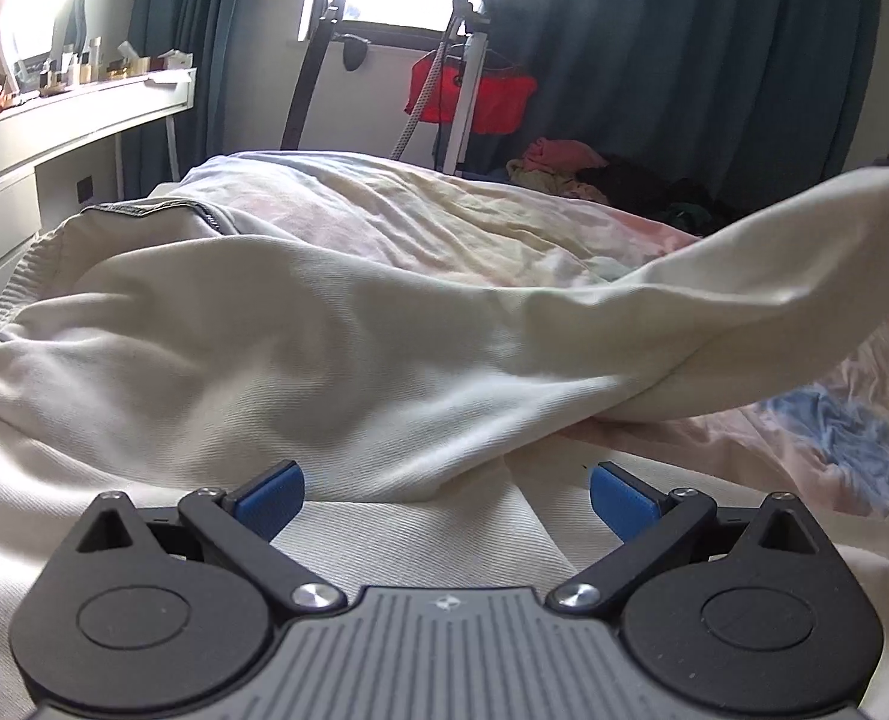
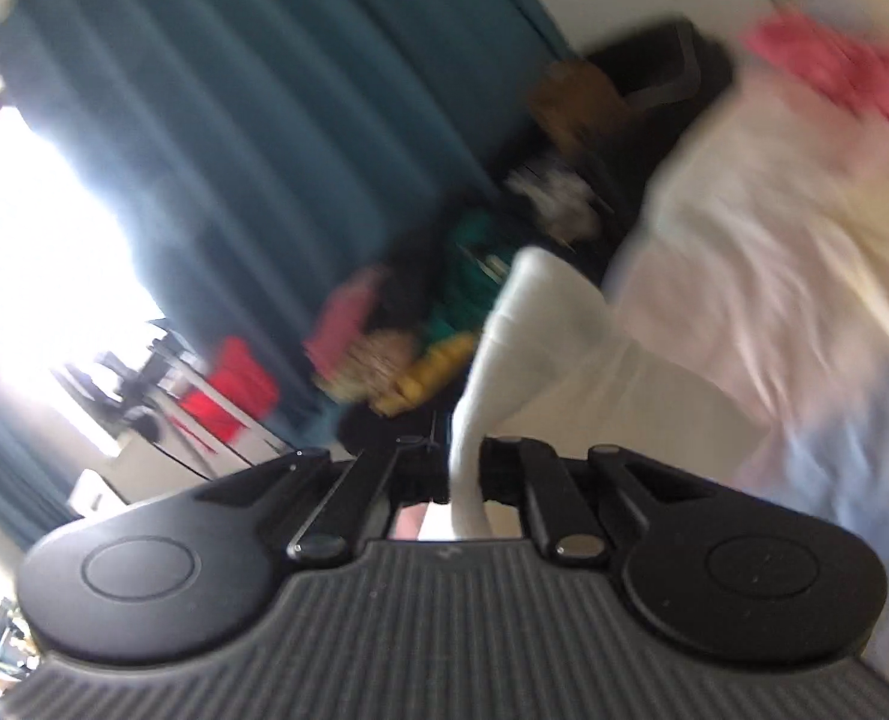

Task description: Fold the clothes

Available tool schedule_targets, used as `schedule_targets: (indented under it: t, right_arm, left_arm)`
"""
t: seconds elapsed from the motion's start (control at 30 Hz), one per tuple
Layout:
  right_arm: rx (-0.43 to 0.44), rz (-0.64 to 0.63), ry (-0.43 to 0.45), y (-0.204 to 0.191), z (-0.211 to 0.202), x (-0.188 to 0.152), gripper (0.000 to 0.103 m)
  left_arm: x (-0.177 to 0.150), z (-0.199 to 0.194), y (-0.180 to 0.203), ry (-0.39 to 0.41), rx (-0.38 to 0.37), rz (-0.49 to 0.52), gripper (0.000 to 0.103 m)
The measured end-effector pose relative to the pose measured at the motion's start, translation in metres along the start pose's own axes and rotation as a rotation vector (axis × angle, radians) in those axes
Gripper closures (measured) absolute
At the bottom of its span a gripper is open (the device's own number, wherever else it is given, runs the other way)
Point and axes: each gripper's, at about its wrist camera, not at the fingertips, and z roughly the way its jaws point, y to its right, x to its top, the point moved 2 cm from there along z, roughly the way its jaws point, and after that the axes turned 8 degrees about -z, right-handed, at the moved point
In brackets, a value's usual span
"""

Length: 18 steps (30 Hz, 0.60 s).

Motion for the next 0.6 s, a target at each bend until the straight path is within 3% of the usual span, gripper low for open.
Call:
schedule_targets:
  t: [0.1,0.23,0.27,0.47,0.6]
  right_arm:
    - [0.042,-0.043,0.139,-0.023,-0.016,0.046,0.097]
    - [0.042,0.028,0.189,0.034,-0.032,0.043,0.097]
    - [0.012,0.016,0.179,0.055,-0.034,0.034,0.097]
    - [-0.237,0.051,-0.075,0.213,-0.039,-0.076,0.097]
    - [-0.311,0.085,-0.161,0.269,-0.048,-0.127,0.097]
  left_arm:
    - [0.007,0.001,-0.011,-0.017,-0.012,-0.06,0.001]
    - [0.014,-0.009,-0.024,-0.022,-0.021,-0.113,0.001]
    - [0.015,-0.01,-0.026,-0.025,-0.026,-0.123,0.001]
    - [0.014,-0.016,-0.028,-0.03,-0.042,-0.13,0.001]
    - [0.009,-0.013,-0.026,-0.042,-0.021,-0.112,0.001]
